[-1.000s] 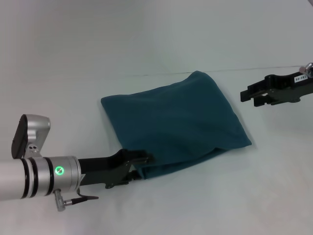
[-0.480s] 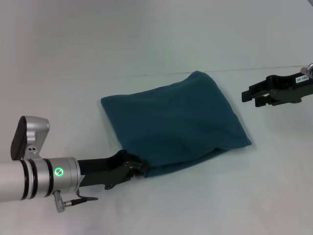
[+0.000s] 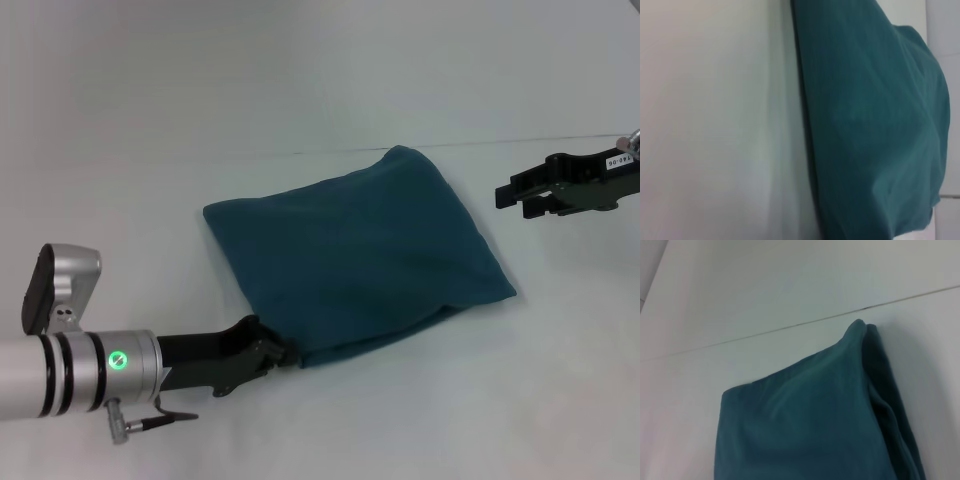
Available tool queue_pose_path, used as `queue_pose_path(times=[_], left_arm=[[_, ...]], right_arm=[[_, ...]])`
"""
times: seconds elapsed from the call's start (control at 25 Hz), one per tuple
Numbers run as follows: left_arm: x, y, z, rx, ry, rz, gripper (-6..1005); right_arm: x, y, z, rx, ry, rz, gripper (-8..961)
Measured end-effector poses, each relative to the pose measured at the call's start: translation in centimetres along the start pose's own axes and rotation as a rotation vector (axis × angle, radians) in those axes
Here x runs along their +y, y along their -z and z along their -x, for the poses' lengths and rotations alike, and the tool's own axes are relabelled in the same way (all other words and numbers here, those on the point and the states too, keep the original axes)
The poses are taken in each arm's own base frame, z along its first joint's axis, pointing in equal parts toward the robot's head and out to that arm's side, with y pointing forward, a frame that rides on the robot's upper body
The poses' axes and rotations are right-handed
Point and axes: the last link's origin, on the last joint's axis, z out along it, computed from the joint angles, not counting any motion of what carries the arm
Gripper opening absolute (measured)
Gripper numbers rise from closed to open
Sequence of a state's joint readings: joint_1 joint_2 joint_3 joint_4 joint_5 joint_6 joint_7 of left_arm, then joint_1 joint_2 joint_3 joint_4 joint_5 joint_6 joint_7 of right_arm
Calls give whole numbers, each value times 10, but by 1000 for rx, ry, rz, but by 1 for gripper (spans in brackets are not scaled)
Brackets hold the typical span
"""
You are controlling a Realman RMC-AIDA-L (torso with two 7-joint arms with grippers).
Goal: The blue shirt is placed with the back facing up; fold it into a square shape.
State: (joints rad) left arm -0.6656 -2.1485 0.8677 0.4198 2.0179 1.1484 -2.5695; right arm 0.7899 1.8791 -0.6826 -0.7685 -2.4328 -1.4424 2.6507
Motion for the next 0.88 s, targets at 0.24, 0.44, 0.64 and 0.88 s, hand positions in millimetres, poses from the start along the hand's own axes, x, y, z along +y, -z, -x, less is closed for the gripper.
queue_pose_path(times=[0.24, 0.44, 0.64, 0.88], left_arm=[[-5, 17, 3, -16, -15, 22, 32], [-13, 32, 2, -2, -6, 20, 31], [-23, 42, 3, -5, 2, -8, 31], [-29, 49, 0, 15, 17, -17, 32]], right_arm=[[0, 0, 0, 3, 0, 2, 517], [1, -1, -1, 6, -4, 4, 517], [1, -2, -2, 7, -6, 4, 523], [0, -3, -3, 14, -9, 6, 543]])
